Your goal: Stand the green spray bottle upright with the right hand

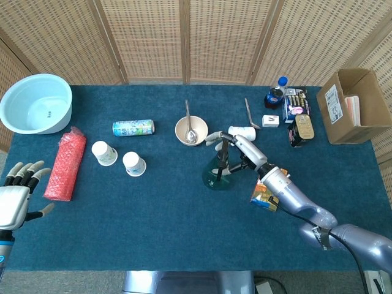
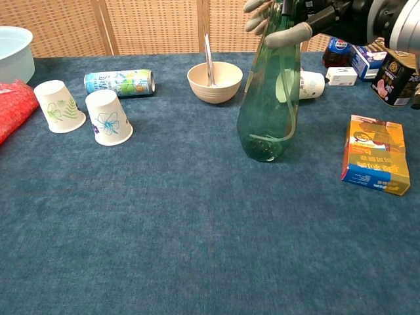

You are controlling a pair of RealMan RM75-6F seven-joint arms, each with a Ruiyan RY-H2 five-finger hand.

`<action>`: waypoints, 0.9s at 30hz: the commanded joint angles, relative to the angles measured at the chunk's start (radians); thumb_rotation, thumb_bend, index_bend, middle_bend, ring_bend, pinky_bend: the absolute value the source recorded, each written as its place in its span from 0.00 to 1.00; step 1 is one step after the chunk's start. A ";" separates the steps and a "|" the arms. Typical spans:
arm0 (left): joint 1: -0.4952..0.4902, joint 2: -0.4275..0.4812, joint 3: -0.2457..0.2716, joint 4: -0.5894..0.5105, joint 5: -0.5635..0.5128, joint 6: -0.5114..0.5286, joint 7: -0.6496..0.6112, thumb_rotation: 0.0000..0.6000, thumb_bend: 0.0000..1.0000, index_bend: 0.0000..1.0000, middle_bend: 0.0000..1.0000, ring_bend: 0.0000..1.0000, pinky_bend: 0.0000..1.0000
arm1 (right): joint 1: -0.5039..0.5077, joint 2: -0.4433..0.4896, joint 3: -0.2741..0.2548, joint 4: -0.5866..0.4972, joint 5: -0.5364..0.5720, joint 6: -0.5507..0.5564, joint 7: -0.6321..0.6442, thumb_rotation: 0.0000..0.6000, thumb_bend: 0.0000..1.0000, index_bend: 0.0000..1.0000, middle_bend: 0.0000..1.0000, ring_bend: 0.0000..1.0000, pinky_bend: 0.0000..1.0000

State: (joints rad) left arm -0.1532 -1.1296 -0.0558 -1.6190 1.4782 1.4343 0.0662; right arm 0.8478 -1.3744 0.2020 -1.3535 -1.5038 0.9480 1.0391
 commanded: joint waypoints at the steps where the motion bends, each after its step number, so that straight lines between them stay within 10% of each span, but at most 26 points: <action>1: 0.000 0.000 0.000 0.000 0.000 0.000 0.000 1.00 0.12 0.19 0.14 0.14 0.04 | 0.001 0.001 -0.001 0.001 -0.001 0.000 0.005 0.97 0.11 0.24 0.33 0.21 0.29; 27: -0.008 0.002 0.001 -0.014 0.015 0.000 0.008 1.00 0.12 0.19 0.14 0.14 0.04 | -0.042 0.045 -0.028 -0.022 -0.008 0.047 0.027 0.83 0.07 0.20 0.31 0.16 0.19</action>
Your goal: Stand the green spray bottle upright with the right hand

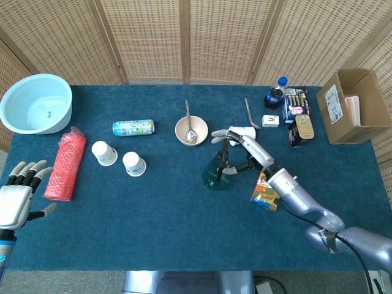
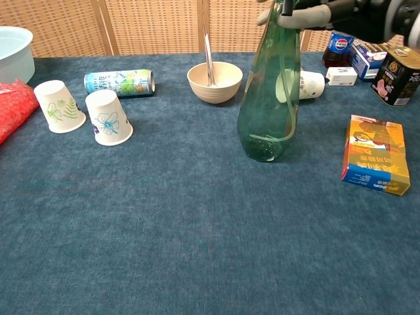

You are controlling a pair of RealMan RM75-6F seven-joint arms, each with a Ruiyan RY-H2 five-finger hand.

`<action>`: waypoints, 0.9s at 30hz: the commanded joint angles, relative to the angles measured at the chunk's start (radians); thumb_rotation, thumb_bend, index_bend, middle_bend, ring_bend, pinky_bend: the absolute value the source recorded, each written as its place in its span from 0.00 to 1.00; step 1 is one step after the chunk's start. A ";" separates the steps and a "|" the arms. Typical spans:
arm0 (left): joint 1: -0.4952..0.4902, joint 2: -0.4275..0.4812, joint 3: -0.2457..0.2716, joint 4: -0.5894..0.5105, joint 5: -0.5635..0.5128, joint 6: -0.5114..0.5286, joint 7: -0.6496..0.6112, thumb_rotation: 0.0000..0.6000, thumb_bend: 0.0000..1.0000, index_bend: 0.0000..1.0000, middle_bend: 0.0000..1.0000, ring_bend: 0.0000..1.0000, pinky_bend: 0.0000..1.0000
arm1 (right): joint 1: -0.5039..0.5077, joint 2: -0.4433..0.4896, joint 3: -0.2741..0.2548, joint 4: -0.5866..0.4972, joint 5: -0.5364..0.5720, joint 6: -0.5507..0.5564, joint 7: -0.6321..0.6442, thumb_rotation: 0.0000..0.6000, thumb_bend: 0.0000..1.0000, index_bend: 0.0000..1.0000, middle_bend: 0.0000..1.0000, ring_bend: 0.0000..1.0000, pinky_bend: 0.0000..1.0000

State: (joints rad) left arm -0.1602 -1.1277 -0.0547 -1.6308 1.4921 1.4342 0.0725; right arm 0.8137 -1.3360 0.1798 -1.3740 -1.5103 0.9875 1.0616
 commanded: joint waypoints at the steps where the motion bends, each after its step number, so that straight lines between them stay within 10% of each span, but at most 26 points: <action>1: -0.002 0.000 0.000 -0.004 0.002 -0.001 0.003 1.00 0.12 0.19 0.14 0.14 0.04 | -0.014 0.010 -0.009 -0.001 -0.001 0.011 0.008 0.83 0.07 0.20 0.31 0.16 0.19; 27: 0.009 0.022 0.002 -0.030 -0.011 0.010 -0.009 1.00 0.12 0.20 0.14 0.14 0.04 | -0.243 0.176 -0.098 0.072 0.054 0.126 0.009 0.98 0.13 0.26 0.31 0.16 0.19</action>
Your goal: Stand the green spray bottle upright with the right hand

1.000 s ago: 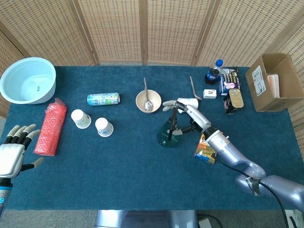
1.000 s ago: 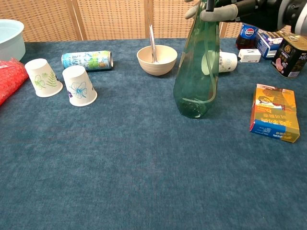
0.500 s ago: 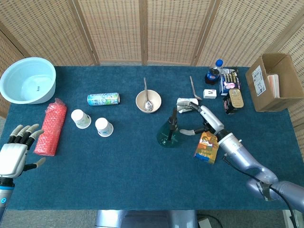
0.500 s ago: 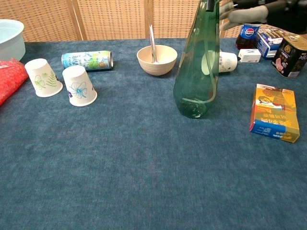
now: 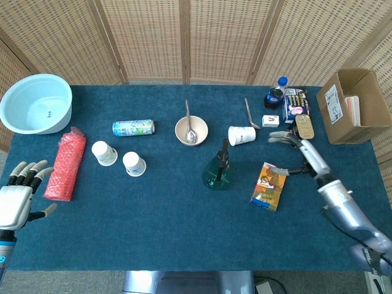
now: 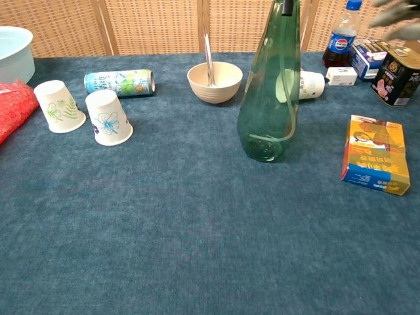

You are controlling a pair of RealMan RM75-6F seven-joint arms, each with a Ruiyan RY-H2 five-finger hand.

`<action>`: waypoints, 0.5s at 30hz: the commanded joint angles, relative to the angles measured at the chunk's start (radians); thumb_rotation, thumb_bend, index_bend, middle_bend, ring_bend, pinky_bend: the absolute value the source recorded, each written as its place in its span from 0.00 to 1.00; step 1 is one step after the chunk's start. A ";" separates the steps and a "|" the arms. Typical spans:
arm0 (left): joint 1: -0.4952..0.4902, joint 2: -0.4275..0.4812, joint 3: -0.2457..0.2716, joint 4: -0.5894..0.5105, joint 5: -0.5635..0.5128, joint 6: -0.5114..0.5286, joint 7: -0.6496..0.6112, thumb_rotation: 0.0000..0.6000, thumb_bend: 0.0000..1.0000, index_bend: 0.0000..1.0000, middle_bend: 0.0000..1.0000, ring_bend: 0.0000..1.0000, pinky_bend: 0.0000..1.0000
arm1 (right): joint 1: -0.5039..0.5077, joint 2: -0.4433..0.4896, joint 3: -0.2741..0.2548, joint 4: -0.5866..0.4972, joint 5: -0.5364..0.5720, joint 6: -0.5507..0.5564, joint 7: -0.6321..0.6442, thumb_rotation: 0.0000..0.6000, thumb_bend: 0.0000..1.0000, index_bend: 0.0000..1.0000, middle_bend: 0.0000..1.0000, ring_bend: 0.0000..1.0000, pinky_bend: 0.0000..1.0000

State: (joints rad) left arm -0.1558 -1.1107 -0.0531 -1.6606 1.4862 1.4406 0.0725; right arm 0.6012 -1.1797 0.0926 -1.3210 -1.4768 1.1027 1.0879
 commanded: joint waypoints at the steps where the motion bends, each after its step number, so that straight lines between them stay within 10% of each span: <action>1: 0.008 0.008 0.000 0.000 -0.008 0.005 -0.016 1.00 0.12 0.20 0.14 0.14 0.04 | -0.042 0.024 -0.012 0.026 0.029 0.015 -0.024 1.00 0.14 0.27 0.31 0.16 0.19; 15: 0.068 0.015 0.005 0.052 -0.051 0.050 -0.099 1.00 0.12 0.22 0.17 0.15 0.04 | -0.233 -0.002 0.023 0.153 0.219 0.207 -0.657 1.00 0.14 0.41 0.36 0.23 0.19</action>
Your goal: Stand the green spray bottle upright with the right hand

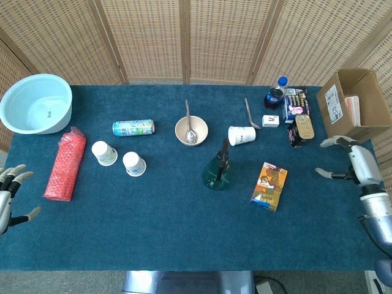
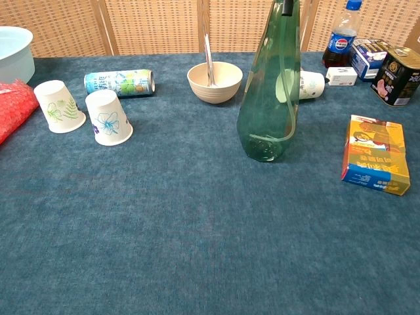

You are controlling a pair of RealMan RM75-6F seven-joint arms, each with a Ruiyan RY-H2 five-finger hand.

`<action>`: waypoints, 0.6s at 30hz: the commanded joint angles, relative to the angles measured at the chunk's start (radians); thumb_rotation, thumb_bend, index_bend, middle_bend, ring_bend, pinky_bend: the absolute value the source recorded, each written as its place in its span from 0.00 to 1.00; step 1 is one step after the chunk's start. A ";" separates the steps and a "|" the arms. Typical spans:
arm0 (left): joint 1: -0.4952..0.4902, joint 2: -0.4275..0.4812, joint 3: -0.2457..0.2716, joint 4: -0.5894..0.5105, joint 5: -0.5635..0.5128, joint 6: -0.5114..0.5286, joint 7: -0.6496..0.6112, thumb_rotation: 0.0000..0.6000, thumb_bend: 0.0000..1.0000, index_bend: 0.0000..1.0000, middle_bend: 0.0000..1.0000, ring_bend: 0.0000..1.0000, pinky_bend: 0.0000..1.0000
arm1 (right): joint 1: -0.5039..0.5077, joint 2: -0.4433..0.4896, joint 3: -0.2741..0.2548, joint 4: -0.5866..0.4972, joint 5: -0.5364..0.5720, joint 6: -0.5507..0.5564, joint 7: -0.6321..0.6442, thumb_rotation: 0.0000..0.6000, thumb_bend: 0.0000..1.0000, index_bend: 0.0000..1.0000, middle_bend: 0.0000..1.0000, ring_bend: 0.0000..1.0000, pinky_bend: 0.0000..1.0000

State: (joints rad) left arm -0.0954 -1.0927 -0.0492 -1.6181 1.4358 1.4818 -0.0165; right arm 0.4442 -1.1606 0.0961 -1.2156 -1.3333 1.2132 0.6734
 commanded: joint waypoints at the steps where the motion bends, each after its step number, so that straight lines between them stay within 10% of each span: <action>1: 0.013 -0.007 0.003 0.016 0.001 0.016 -0.019 1.00 0.12 0.23 0.17 0.15 0.04 | -0.087 -0.024 0.021 0.050 0.081 0.114 -0.283 1.00 0.14 0.42 0.37 0.23 0.19; 18: 0.084 -0.044 0.023 0.081 0.017 0.089 -0.027 1.00 0.12 0.25 0.18 0.16 0.05 | -0.245 0.013 0.000 -0.139 0.042 0.293 -0.613 1.00 0.14 0.45 0.40 0.28 0.19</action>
State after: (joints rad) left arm -0.0109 -1.1369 -0.0260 -1.5374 1.4515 1.5714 -0.0422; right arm 0.2062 -1.1537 0.0933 -1.3427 -1.2854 1.5023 0.0706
